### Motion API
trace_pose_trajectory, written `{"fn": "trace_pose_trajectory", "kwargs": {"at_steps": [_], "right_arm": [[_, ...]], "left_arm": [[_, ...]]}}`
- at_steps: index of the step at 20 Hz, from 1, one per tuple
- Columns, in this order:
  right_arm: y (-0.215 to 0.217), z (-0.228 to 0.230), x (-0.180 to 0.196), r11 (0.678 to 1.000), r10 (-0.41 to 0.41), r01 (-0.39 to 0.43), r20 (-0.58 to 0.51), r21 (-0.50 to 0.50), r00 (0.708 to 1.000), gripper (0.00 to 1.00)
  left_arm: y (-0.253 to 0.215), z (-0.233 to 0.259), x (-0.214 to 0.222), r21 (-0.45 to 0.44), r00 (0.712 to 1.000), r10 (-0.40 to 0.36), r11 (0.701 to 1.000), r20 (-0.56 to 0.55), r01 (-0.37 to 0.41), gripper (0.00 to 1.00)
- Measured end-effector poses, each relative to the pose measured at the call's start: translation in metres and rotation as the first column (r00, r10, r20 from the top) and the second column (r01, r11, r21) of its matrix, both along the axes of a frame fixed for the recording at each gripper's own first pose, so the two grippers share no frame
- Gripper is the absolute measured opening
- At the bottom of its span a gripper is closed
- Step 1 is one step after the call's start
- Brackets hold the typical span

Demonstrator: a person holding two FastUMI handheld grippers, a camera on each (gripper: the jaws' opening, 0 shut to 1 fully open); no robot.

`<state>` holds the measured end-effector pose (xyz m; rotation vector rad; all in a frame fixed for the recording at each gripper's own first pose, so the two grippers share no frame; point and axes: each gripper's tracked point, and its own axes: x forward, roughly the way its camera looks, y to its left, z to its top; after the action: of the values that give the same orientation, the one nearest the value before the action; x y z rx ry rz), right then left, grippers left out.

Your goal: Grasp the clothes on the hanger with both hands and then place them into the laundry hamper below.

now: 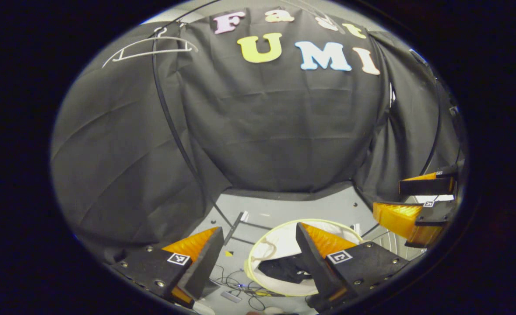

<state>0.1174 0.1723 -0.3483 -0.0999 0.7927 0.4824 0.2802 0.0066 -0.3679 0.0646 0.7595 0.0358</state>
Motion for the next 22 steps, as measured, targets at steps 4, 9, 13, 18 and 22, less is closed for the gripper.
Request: {"fn": "trace_pose_trajectory", "kwargs": {"at_steps": [4, 9, 13, 18, 22], "right_arm": [[-0.008, 0.055, 0.000, 0.996, -0.077, 0.072, 0.103, 0.045, 0.992, 1.00], [-0.028, 0.134, -0.006, 0.981, -0.186, 0.164, 0.254, 0.104, 0.949, 0.99], [-0.055, 0.192, -0.014, 0.967, -0.251, 0.215, 0.366, 0.137, 0.896, 0.95], [-0.089, 0.257, -0.023, 0.957, -0.288, 0.234, 0.468, 0.172, 0.835, 0.95], [-0.123, 0.305, -0.051, 0.951, -0.309, 0.239, 0.529, 0.197, 0.790, 1.00]], "left_arm": [[0.012, 0.063, 0.009, -0.012, 0.991, -0.014, 1.000, 0.137, 0.016, 0.99], [0.028, 0.153, 0.007, -0.049, 0.952, -0.023, 0.998, 0.306, 0.040, 0.97], [0.037, 0.220, 0.004, -0.060, 0.910, -0.028, 0.997, 0.414, 0.058, 0.98], [0.030, 0.303, 0.004, -0.087, 0.852, -0.013, 0.994, 0.524, 0.068, 0.98], [0.008, 0.350, -0.001, -0.089, 0.810, -0.020, 0.992, 0.587, 0.089, 0.98]]}}
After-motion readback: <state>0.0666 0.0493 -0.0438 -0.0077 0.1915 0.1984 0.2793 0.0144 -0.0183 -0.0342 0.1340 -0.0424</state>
